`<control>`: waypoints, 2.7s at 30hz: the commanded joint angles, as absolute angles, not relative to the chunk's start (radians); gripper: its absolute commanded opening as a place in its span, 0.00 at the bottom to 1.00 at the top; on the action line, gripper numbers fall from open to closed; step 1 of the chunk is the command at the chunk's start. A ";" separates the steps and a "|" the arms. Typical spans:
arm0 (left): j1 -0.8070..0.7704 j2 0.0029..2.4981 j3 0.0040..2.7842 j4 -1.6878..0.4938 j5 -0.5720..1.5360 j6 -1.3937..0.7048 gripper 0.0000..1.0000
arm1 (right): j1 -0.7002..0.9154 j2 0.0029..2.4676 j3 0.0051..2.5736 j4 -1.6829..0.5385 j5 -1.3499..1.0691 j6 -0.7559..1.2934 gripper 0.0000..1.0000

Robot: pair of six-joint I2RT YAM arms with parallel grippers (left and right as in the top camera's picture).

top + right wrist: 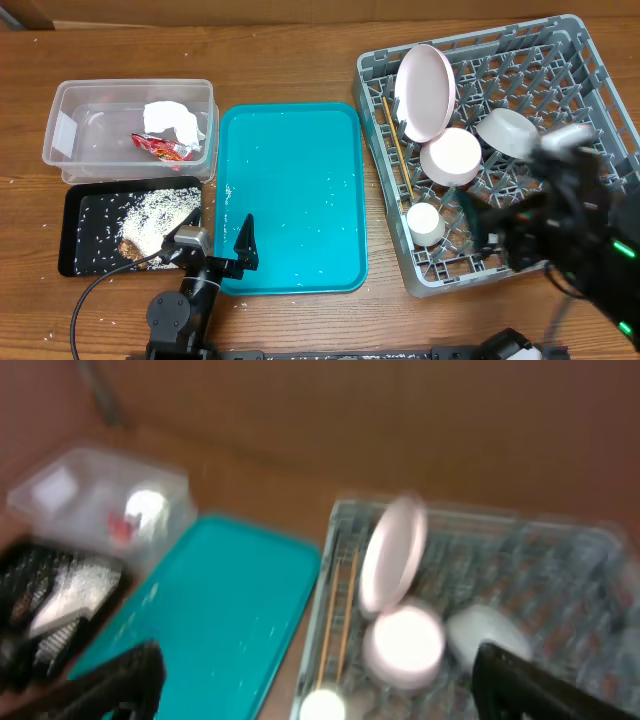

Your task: Sort waste into correct bins and load items into the dishwasher

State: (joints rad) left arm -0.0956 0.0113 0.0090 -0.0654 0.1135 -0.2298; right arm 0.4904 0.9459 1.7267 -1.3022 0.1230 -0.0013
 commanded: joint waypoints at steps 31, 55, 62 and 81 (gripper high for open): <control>-0.091 0.004 0.005 -0.066 0.121 -0.232 1.00 | 0.189 0.003 0.104 -0.175 0.005 -0.053 1.00; -0.091 0.004 0.005 -0.066 0.121 -0.232 1.00 | 0.183 0.003 0.008 -0.082 0.006 -0.053 1.00; -0.091 0.004 0.005 -0.066 0.120 -0.232 1.00 | 0.183 0.003 0.008 -0.082 0.006 -0.053 1.00; -0.091 0.004 0.005 -0.066 0.121 -0.232 1.00 | 0.183 0.003 0.008 -0.082 0.006 -0.053 1.00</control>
